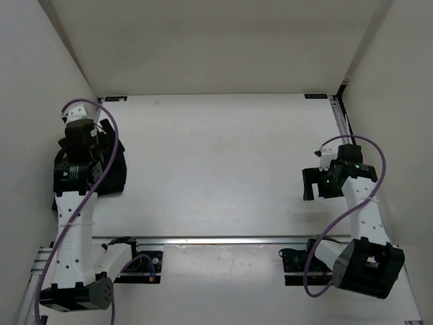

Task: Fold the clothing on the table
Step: Grab the skirt from the pile

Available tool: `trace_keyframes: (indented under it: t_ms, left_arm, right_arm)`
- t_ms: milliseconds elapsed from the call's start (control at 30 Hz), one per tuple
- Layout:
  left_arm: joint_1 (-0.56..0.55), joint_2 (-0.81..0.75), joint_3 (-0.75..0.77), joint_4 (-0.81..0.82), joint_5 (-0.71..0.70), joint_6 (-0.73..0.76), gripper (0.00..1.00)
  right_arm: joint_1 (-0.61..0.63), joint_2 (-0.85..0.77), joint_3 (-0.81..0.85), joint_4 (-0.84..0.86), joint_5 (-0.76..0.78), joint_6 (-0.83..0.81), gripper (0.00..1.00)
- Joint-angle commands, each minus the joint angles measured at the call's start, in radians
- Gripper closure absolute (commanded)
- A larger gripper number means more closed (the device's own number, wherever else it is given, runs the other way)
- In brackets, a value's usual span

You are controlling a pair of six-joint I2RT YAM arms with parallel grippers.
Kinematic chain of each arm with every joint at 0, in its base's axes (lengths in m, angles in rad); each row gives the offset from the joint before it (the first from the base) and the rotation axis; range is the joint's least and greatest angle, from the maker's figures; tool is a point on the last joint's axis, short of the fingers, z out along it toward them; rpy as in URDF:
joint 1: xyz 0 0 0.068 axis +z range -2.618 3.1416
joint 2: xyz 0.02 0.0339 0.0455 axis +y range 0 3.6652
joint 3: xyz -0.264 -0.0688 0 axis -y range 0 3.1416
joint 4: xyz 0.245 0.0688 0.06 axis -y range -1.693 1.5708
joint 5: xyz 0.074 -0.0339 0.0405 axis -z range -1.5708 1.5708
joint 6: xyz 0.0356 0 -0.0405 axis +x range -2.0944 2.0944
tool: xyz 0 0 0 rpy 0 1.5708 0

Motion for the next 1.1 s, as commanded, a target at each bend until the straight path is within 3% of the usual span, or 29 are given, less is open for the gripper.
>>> trace_keyframes:
  t_ms: [0,100,267,367,400,467,533,667,833,933,1067]
  left_arm:
    - [0.026,-0.031,-0.028,0.072,-0.031,0.012,0.02]
    - [0.027,-0.075,-0.080,0.061,-0.052,0.018,0.01]
    - [0.109,-0.158,-0.198,0.042,0.044,0.085,0.01]
    - [0.139,-0.225,-0.252,0.009,-0.093,0.000,0.01]
    - [0.137,-0.257,-0.270,0.017,-0.138,-0.042,0.01]
    - [0.166,-0.329,-0.313,0.128,-0.068,0.005,0.01]
    - [0.160,-0.356,-0.353,0.182,-0.066,-0.039,0.01]
    - [0.241,-0.170,-0.367,0.046,-0.122,-0.171,0.02]
    - [0.203,-0.036,-0.425,0.100,-0.284,-0.232,0.01]
    - [0.351,0.018,-0.459,0.114,-0.237,-0.323,0.02]
    - [0.401,0.057,-0.509,0.063,-0.234,-0.430,0.02]
  right_arm:
    - [0.001,-0.011,0.042,0.018,-0.001,0.014,0.00]
    - [0.016,-0.009,0.036,0.024,0.005,0.014,0.01]
    - [0.082,0.020,0.049,0.055,0.045,-0.003,0.00]
    - [0.096,0.063,0.105,0.061,0.030,-0.009,0.01]
    - [0.095,0.083,0.126,0.063,0.018,-0.012,0.01]
    - [0.113,0.130,0.170,0.050,-0.001,-0.023,0.01]
    - [0.118,0.146,0.198,0.044,0.007,-0.011,0.01]
    - [0.124,0.149,0.206,0.034,-0.017,-0.012,0.01]
    - [0.121,0.135,0.189,0.021,-0.028,-0.021,0.01]
    - [0.141,0.154,0.192,0.000,-0.016,-0.043,0.01]
    - [0.182,0.183,0.214,-0.014,0.038,-0.076,0.01]
